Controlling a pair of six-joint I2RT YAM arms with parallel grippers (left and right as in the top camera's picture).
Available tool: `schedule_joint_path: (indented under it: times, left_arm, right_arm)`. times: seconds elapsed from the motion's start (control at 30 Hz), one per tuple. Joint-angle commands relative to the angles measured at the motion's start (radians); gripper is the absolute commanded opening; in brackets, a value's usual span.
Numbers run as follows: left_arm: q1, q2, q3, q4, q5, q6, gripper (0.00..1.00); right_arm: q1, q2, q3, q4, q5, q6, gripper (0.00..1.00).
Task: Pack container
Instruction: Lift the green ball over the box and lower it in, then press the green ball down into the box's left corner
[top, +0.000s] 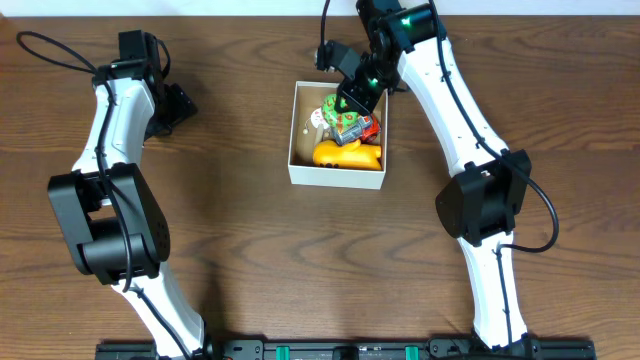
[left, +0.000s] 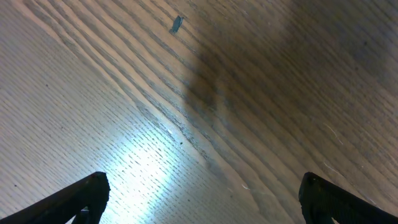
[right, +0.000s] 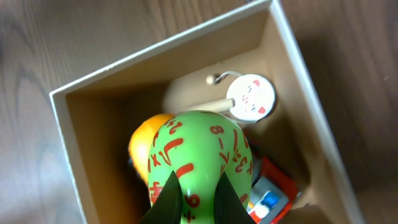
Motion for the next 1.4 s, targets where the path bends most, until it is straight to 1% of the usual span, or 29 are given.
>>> schedule_joint_path:
  times: [0.0, 0.23, 0.47, 0.57, 0.7, 0.83, 1.0, 1.1, 1.2, 1.37]
  left_arm:
    - [0.003, 0.002, -0.007, -0.003, -0.012, -0.002, 0.98]
    - [0.003, 0.002, -0.007, -0.003, -0.012, -0.002, 0.98]
    - [0.003, 0.002, -0.007, -0.003, -0.012, -0.002, 0.98]
    - [0.003, 0.002, -0.007, -0.003, -0.012, -0.002, 0.98]
    - [0.004, 0.002, -0.007, -0.003, -0.012, -0.002, 0.98]
    - [0.003, 0.002, -0.007, -0.003, -0.012, -0.002, 0.98]
    - [0.003, 0.002, -0.007, -0.003, -0.012, -0.002, 0.98]
    - [0.003, 0.002, -0.007, -0.003, -0.012, -0.002, 0.98]
    - [0.003, 0.002, -0.007, -0.003, -0.012, -0.002, 0.98]
    - [0.004, 0.002, -0.007, -0.003, -0.012, -0.002, 0.98]
  right_arm:
    - [-0.003, 0.007, -0.003, 0.023, -0.008, -0.023, 0.01]
    - [-0.003, 0.007, -0.003, 0.024, -0.072, -0.022, 0.01]
    - [-0.003, 0.007, -0.003, 0.027, -0.071, 0.043, 0.01]
    - [-0.002, 0.007, -0.003, 0.058, -0.068, 0.117, 0.01]
    - [-0.002, 0.007, -0.003, 0.11, -0.061, 0.154, 0.01]
    - [-0.003, 0.007, -0.003, 0.15, -0.002, 0.259, 0.01]
    - [-0.003, 0.007, -0.003, 0.122, 0.133, 0.418, 0.01]
    - [-0.006, 0.007, -0.003, 0.05, 0.174, 0.421, 0.01]
    - [-0.01, 0.007, -0.003, 0.012, 0.175, 0.43, 0.01]
    - [-0.01, 0.007, -0.003, 0.019, 0.171, 0.434, 0.01]
